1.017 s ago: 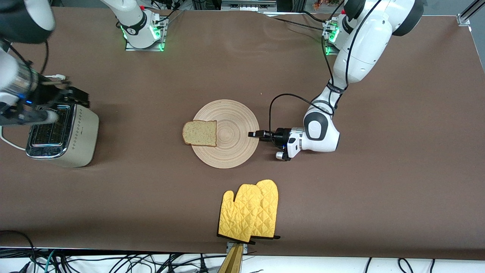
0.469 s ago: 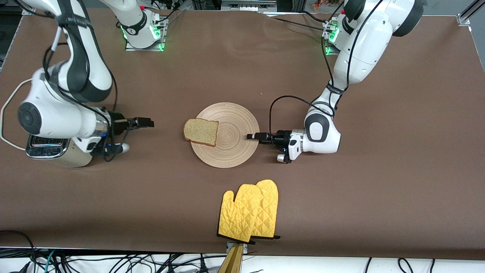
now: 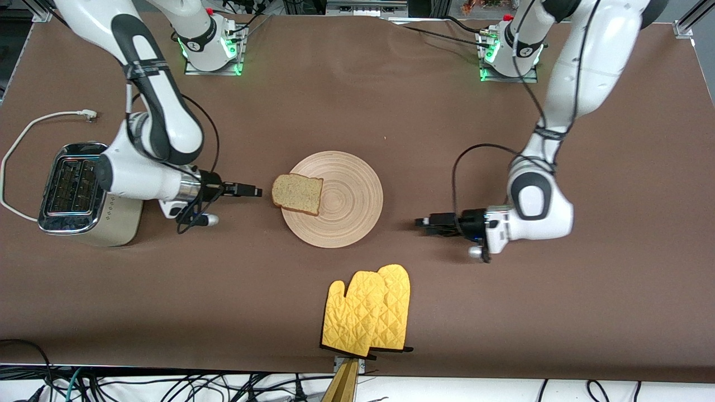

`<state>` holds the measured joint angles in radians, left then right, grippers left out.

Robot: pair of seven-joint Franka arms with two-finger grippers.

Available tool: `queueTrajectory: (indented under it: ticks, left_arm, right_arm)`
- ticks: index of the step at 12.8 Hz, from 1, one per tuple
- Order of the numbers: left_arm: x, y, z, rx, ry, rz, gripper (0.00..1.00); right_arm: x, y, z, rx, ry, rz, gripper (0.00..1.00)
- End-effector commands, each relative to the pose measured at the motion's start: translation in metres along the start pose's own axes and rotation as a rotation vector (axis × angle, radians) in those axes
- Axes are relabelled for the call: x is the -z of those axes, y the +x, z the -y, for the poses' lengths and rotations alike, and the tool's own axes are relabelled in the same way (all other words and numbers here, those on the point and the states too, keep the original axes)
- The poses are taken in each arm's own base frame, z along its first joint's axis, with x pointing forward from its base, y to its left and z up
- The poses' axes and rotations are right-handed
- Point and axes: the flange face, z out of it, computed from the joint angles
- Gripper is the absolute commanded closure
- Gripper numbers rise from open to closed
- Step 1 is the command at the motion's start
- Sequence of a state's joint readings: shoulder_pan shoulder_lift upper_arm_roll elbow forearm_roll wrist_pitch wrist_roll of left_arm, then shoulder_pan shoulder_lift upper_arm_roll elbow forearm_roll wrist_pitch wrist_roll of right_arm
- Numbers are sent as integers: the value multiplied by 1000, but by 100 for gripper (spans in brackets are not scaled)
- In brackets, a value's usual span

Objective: Move plate and put bread in toaster
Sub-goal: 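Push the plate further with the left gripper while the right gripper reaches the bread, then grasp the bread slice with the right gripper while the left gripper withdraws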

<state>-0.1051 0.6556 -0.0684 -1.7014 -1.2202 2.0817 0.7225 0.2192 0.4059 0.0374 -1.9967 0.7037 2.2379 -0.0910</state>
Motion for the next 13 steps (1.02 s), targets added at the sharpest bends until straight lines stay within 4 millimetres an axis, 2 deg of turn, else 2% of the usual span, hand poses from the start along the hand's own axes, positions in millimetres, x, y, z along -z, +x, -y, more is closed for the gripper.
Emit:
queueTrajectory:
  ticks: [1,2,3,4,5,6,7,8,9,10,12,13]
  left_arm:
    - [87,-14,-52,-154,220,-111,0]
    - [117,-12,-56,-180,261,-140,0]
    - [124,-22,-63,-183,265,-141,0]
    - [141,-38,-67,-166,267,-160,0]
    - [186,-42,-73,-163,279,-227,0]
    - [196,-43,-81,-182,281,-238,0]
    - [214,-48,-96,-213,295,-248,0]
    - [241,-54,-94,-229,319,-211,0]
    - [267,-60,-102,-260,356,-185,0]
    - [282,-66,-117,-307,411,-167,0]
    - [304,-83,-164,-395,536,-128,0]
    - [314,-94,-187,-374,604,-124,0]
  right_arm:
    - [-36,-10,-2,20,-2,-35,1]
    - [-48,-10,-9,26,-5,-18,8]
    - [-58,-9,-15,44,17,-6,15]
    - [-60,-10,-14,26,76,-3,44]
    - [-59,-9,-12,26,96,-10,69]
    - [-54,-8,-8,34,100,-16,78]
    - [-52,-8,-7,40,104,-10,89]
    - [-49,-9,-3,47,111,-3,100]
    - [-47,-9,0,52,115,-3,100]
    - [-39,-6,4,60,120,-15,100]
    - [-21,-8,16,74,139,-17,100]
    - [-8,-10,22,84,147,-20,100]
